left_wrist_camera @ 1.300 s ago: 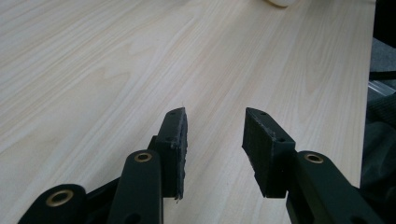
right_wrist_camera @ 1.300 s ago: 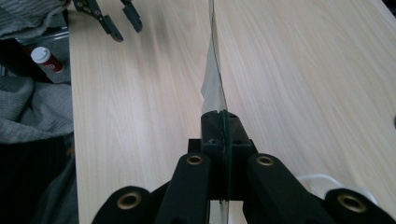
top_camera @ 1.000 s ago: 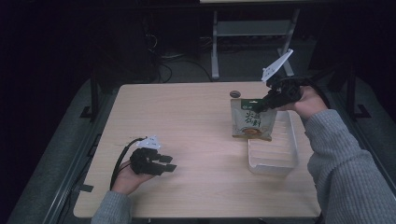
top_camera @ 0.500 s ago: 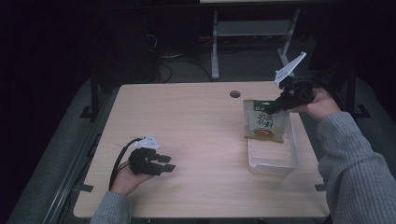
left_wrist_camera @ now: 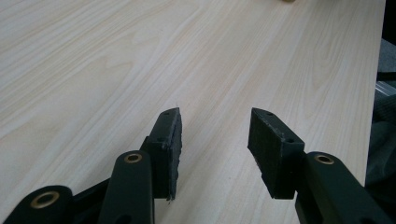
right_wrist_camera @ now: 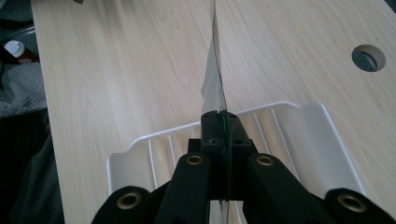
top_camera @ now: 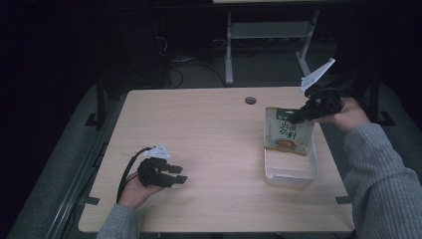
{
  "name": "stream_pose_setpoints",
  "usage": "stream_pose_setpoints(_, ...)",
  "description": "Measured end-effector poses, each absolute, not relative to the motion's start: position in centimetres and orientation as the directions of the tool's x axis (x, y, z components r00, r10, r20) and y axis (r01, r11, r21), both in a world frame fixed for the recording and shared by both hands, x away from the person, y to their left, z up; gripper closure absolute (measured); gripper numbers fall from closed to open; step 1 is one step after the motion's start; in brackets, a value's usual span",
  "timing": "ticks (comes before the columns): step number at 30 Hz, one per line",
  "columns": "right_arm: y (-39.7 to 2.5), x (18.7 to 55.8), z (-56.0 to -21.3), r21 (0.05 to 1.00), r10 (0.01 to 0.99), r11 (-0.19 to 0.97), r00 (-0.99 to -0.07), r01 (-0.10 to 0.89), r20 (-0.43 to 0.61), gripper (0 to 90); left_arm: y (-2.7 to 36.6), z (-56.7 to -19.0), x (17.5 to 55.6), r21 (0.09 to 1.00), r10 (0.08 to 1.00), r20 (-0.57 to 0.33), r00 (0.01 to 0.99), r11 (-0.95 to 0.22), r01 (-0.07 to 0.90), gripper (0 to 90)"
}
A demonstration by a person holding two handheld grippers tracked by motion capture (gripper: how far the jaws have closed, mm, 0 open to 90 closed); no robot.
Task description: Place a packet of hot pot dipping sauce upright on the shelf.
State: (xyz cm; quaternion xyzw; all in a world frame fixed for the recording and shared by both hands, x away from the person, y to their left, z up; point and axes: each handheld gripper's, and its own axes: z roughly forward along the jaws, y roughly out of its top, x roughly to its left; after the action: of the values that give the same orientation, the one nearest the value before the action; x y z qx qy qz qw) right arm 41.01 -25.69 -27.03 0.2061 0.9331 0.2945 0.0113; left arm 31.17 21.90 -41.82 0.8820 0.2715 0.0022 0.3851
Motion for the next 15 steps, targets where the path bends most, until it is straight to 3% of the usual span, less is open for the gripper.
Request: stream_pose_setpoints(15, -25.43, 41.15, -27.45, 0.537, 0.398, 0.752, -0.913, 0.383, 0.094, 88.9, 22.08, -41.60, 31.15, 0.692, 0.474, -0.220, 0.853, -0.540, 0.479, 52.0)
